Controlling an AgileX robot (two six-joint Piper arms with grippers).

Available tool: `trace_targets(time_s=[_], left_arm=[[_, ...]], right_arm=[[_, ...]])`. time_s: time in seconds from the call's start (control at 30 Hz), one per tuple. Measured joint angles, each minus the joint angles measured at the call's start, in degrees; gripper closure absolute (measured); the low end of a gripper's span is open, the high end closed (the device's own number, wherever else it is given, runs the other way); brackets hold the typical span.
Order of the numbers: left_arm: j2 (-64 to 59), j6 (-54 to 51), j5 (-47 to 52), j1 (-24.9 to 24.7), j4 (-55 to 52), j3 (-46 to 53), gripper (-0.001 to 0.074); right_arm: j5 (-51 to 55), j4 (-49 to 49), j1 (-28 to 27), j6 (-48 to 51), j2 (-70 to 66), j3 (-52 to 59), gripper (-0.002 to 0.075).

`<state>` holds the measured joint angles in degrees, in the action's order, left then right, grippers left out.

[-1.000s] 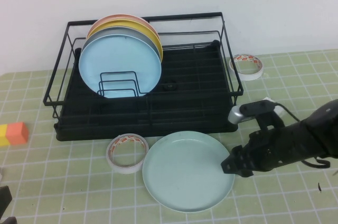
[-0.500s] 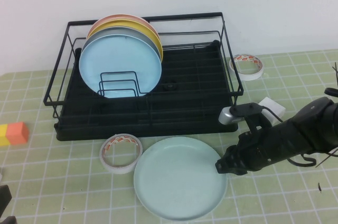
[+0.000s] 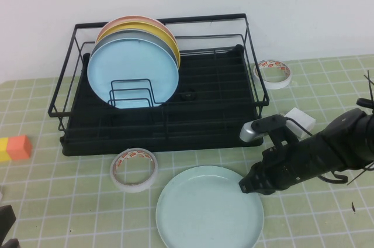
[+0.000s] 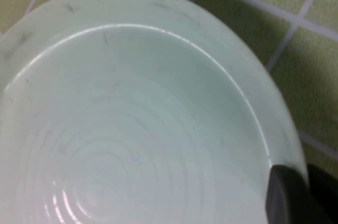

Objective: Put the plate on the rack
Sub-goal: Pick up the plate from the table, then hand over the plate

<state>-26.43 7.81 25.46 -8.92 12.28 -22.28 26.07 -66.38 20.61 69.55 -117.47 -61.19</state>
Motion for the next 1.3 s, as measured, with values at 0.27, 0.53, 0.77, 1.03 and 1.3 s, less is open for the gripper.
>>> trace_targets(time_s=[0.27,0.53,0.77,1.03,1.3], left_arm=[[0.0,-0.15,-1.11,0.0,4.43,1.64,0.0737],[-0.11,-4.48,-1.74,0.0,19.0,2.28,0.0631],[-3.54,-22.99,7.26,0.0,50.25,2.28,0.0303],[-7.11,-40.32,4.63,0.0,65.16,2.28,0.0222],[-10.71,-55.8,5.22,0.0,66.03,2.28,0.0598]], right_arm=[[-0.48,0.87,0.06,-0.82,5.01,0.1,0.0714],[2.55,0.71,0.54,-1.91,16.14,0.43,0.0714],[4.15,0.08,6.29,-1.99,23.48,0.45,0.0714],[3.66,-5.63,14.12,2.73,27.13,0.68,0.0714],[5.16,-10.32,14.99,13.57,28.18,0.68,0.0713]])
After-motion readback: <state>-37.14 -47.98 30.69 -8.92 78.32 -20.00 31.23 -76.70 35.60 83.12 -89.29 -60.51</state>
